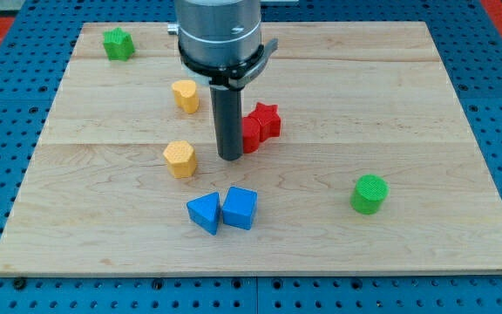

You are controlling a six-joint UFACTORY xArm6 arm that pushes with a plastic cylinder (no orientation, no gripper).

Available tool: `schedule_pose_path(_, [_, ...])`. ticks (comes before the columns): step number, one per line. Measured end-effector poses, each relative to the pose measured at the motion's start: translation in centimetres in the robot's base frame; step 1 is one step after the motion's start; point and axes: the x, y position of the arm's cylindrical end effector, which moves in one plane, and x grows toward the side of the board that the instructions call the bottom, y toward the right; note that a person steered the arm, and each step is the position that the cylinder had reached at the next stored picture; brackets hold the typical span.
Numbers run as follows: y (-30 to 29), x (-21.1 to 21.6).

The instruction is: Push the red circle diagonally left above the red star

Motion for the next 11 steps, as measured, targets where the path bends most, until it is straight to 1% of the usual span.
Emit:
schedule_pose_path(2, [2.0,-5.3])
schedule_pose_path(3, [2.5,-3.4])
schedule_pose_path(4, [7.5,-3.0])
schedule_pose_path(5, [7.5,-6.3])
schedule_pose_path(6, [4.6,-7.2])
schedule_pose_path(7, [4.1,-3.5])
schedule_pose_path(8, [2.0,-5.4])
schedule_pose_path(9, [1.8,-11.3])
schedule_pose_path(10, [1.6,-15.7])
schedule_pose_path(11, [1.6,-18.3])
